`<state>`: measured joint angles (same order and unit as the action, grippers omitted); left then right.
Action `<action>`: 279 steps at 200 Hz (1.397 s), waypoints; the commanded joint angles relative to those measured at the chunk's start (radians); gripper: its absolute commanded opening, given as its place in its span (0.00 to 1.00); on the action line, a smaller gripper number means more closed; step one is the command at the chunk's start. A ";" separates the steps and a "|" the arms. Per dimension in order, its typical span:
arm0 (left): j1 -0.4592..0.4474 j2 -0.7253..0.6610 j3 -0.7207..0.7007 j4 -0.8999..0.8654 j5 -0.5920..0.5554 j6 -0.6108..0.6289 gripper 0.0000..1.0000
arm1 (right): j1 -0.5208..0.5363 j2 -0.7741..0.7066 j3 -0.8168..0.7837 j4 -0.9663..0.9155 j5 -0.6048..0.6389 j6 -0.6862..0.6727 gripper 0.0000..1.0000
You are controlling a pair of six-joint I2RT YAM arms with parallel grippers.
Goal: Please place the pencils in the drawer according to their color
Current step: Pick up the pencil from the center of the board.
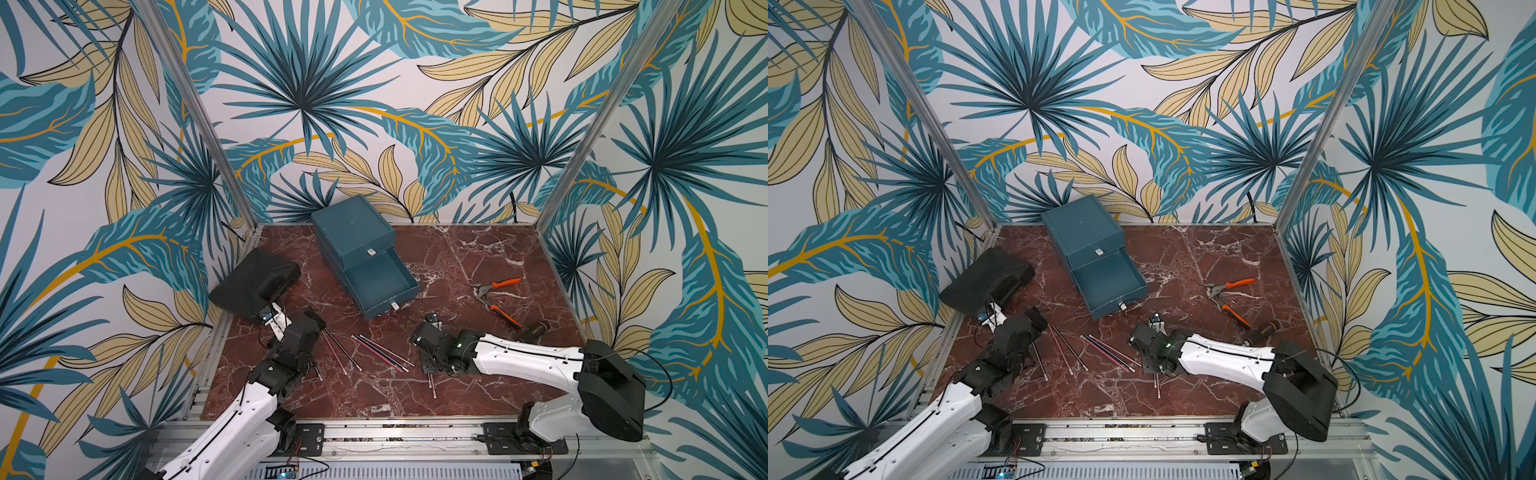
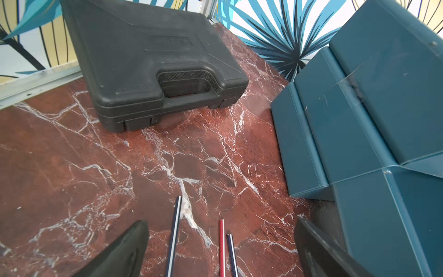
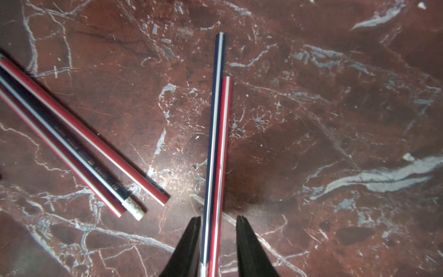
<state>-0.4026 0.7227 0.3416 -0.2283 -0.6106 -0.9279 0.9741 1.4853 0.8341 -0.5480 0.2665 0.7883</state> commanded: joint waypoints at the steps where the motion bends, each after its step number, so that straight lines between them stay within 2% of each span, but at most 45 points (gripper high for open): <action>1: 0.002 -0.035 -0.027 0.013 -0.021 0.005 1.00 | 0.004 0.035 0.028 -0.031 0.044 0.027 0.29; 129: 0.002 -0.052 -0.038 0.009 -0.039 0.037 1.00 | 0.002 0.120 0.047 -0.038 0.069 0.046 0.16; 222: 0.002 -0.052 -0.039 0.011 -0.041 0.040 1.00 | -0.002 0.153 0.021 0.003 0.046 0.054 0.16; 279: 0.003 -0.049 -0.039 0.021 -0.046 0.048 1.00 | -0.040 0.159 -0.015 0.049 0.003 0.052 0.16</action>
<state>-0.4026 0.6823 0.3126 -0.2245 -0.6369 -0.9028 0.9573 1.6272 0.8612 -0.5285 0.2977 0.8310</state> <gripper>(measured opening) 0.999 0.162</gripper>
